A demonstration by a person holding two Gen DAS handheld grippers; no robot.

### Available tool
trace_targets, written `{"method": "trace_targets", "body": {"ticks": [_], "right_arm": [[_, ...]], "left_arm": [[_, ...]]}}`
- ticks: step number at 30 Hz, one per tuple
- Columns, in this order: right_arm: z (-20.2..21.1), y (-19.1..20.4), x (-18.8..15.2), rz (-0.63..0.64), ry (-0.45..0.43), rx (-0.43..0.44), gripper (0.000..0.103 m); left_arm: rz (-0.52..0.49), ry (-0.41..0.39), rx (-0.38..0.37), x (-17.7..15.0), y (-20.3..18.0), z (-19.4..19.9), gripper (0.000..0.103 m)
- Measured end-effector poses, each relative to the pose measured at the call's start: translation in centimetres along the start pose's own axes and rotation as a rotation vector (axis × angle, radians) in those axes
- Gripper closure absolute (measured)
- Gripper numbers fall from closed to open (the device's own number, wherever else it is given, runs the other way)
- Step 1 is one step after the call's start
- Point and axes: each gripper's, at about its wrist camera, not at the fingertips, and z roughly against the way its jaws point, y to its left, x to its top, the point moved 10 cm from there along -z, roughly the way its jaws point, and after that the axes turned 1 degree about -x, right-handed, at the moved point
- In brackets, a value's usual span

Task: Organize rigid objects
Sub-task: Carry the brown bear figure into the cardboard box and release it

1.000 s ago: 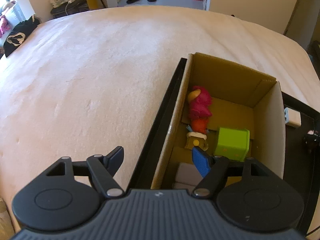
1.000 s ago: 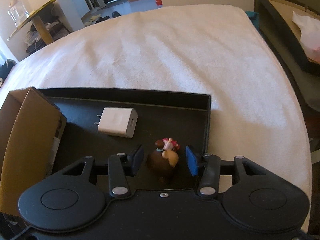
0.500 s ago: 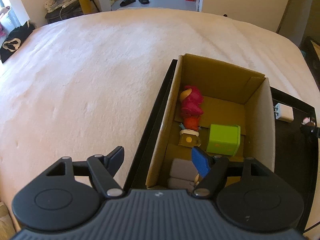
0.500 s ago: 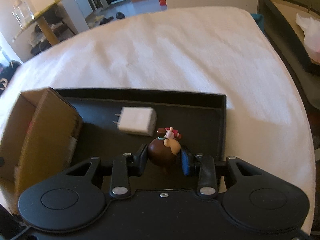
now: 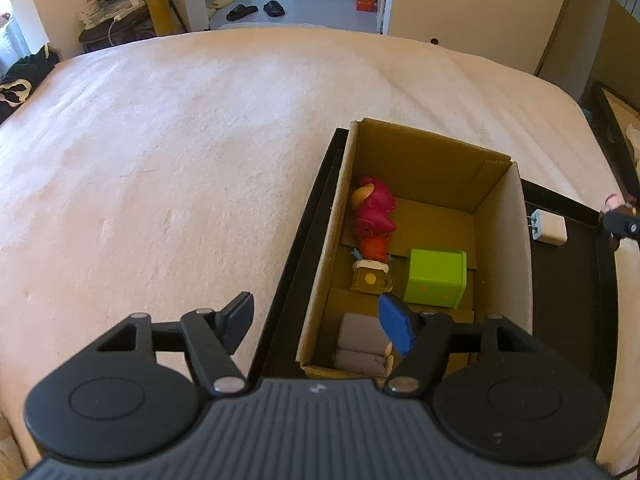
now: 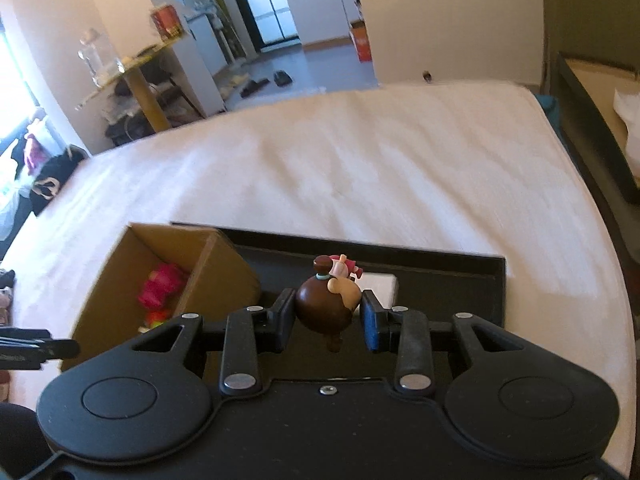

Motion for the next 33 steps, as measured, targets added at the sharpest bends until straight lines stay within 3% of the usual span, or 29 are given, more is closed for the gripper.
{"method": "trace_targets", "body": {"ticks": [5, 12, 22, 33], "right_arm": [[0.9, 2.9, 0.6, -0.022, -0.053, 0.043, 0.069], [1.0, 6.6, 1.1, 0.029, -0.070, 0.091, 0.069], [-0.1, 10.8, 0.4, 0.089, -0.045, 0.132, 0.069], [-2.6, 13.8, -1.4, 0.179, 0.010, 0.110, 0.069]], "left_arm": [[-0.001, -0.012, -0.025, -0.1, 0.2, 0.5, 0.042], [0.022, -0.012, -0.062, 0.0, 0.4, 0.8, 0.058], [0.028, -0.004, -0.095, -0.3, 1.0, 0.0, 0.069], [0.048, 0.032, -0.111, -1.0, 1.8, -2.7, 0.079]]}}
